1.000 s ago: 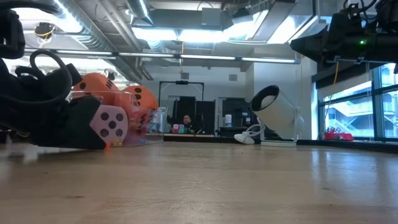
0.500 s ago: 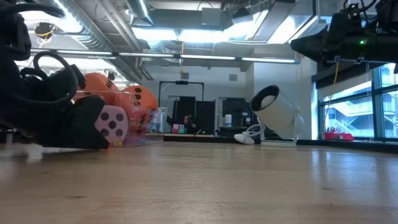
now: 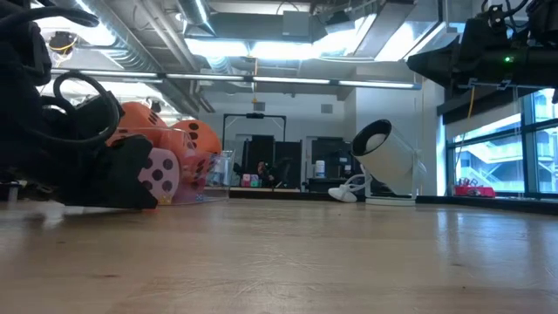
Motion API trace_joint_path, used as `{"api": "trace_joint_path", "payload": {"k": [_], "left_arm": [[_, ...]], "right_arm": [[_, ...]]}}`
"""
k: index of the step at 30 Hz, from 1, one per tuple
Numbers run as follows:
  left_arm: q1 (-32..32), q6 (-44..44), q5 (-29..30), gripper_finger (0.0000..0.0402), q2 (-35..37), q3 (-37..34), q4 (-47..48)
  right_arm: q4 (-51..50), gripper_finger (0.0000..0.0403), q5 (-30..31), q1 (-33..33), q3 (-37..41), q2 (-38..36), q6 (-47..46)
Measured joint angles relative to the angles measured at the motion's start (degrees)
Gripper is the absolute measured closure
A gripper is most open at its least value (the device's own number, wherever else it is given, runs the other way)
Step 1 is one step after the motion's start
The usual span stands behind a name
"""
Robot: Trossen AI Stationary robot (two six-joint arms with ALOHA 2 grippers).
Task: Pick & Place Dice
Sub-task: Put the small orange die into the transparent bin
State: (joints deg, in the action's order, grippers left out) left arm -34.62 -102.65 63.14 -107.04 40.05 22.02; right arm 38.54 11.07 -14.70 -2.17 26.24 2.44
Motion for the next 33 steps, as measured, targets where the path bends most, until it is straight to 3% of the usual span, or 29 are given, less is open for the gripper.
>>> {"api": "trace_joint_path", "payload": {"k": [13,33], "left_arm": [[0.34,0.00,-0.04,0.0245,0.02,0.02,-0.26],[1.46,0.04,-0.98,0.0277,0.11,0.02,-0.01]], "right_arm": [[-0.01,0.0273,0.00,0.02,0.00,-0.01,0.00],[0.00,0.0273,0.00,0.02,0.00,-0.01,0.00]]}}
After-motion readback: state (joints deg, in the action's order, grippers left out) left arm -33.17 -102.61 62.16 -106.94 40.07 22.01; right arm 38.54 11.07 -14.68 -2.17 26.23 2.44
